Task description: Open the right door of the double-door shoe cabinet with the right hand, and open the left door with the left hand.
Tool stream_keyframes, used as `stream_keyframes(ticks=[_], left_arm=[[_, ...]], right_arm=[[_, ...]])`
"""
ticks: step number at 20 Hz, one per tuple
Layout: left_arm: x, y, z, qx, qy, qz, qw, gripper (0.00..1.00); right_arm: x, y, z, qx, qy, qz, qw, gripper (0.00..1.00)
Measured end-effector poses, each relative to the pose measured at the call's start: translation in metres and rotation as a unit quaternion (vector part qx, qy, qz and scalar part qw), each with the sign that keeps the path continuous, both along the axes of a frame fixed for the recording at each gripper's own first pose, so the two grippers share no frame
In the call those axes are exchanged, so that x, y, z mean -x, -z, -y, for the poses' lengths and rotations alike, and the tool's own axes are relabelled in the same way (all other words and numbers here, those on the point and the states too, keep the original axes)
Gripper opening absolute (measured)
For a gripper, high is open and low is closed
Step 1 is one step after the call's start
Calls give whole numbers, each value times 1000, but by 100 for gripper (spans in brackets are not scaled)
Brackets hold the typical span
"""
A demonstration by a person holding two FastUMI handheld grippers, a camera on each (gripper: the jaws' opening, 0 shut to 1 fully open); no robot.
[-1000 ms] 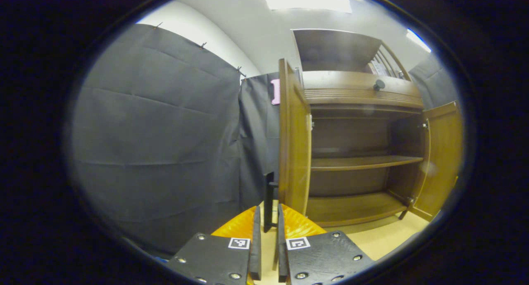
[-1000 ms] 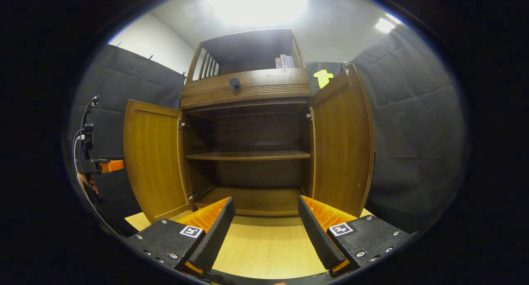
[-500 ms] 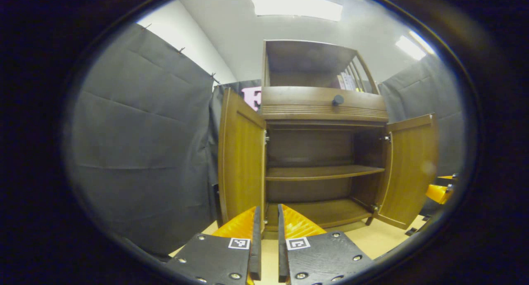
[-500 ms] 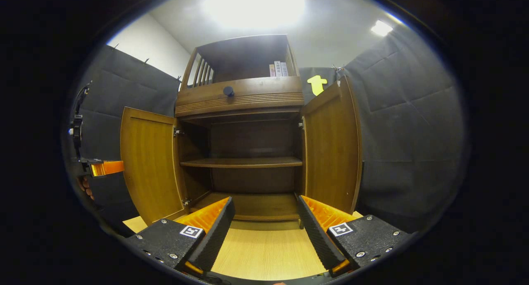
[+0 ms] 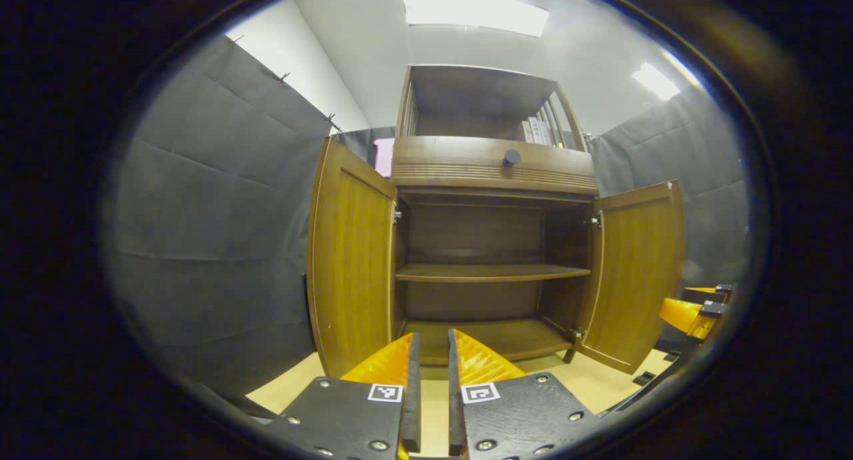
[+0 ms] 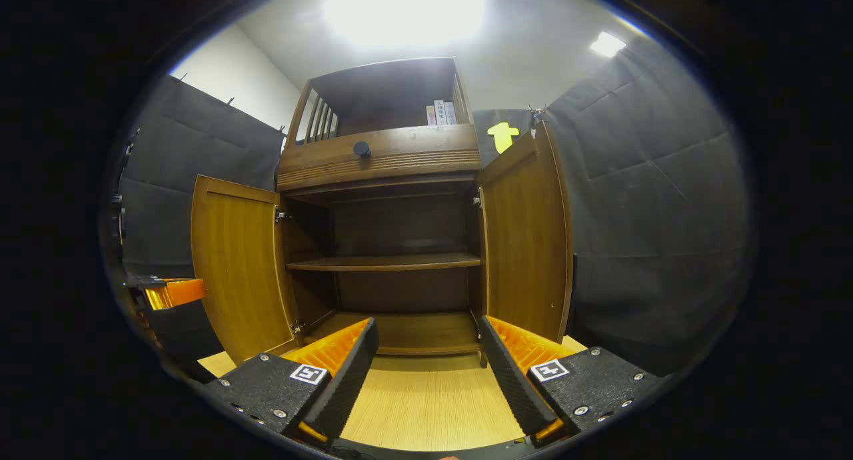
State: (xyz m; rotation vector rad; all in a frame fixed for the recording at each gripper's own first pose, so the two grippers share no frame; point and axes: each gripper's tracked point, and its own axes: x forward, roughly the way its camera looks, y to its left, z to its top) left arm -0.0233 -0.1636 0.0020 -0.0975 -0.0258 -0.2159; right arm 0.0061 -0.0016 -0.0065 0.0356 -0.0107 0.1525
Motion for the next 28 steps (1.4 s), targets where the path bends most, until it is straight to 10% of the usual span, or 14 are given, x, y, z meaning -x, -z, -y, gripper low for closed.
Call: stream_keyframes(ticks=[8,18,28], left_arm=[[18,19,16,-18,12,-10,1000,17],[20,18,22,-35,12,-5,999,95],[18,12,15,-34,-11,2,999,89]], right_arm=[[7,12,-1,7,3,-8,1000,95],[4,14,3,2,10,-12,1000,92],[0,12,1,4,12,-10,1000,95]])
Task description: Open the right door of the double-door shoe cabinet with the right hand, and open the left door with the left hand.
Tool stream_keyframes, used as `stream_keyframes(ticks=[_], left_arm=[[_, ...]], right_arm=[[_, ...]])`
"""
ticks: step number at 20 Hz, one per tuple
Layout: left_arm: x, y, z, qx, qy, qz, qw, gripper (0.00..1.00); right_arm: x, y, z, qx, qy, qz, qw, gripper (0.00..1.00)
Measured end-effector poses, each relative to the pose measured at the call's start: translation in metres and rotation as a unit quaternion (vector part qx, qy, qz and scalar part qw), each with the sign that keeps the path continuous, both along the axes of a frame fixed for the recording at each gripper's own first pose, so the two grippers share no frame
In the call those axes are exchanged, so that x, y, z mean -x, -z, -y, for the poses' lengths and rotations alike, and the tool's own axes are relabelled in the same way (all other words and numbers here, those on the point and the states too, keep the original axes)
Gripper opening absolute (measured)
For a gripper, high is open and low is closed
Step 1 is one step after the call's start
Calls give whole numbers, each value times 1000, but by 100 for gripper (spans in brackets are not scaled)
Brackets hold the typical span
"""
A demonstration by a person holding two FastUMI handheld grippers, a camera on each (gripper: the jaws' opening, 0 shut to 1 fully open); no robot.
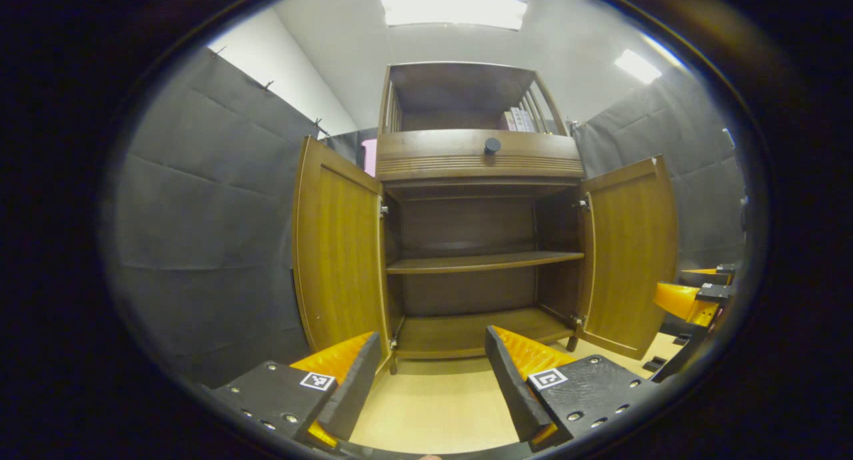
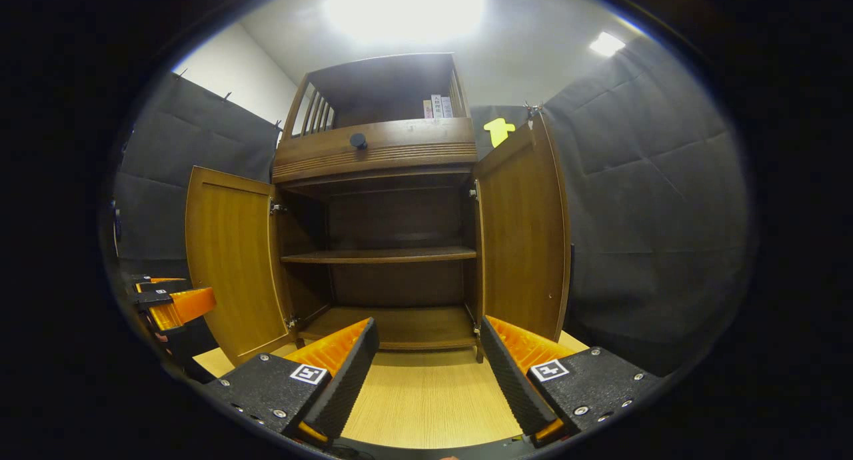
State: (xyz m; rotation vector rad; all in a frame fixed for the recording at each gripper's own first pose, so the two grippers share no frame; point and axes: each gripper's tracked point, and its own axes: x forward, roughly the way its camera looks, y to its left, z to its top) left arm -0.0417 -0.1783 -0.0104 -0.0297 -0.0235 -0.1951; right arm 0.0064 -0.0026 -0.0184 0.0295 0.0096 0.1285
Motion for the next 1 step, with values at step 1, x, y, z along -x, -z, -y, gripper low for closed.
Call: stream_keyframes(ticks=[1], left_arm=[[0,0,-1,0,-2,0,1000,83]], right_arm=[[-1,0,-1,0,-1,0,1000,95]])
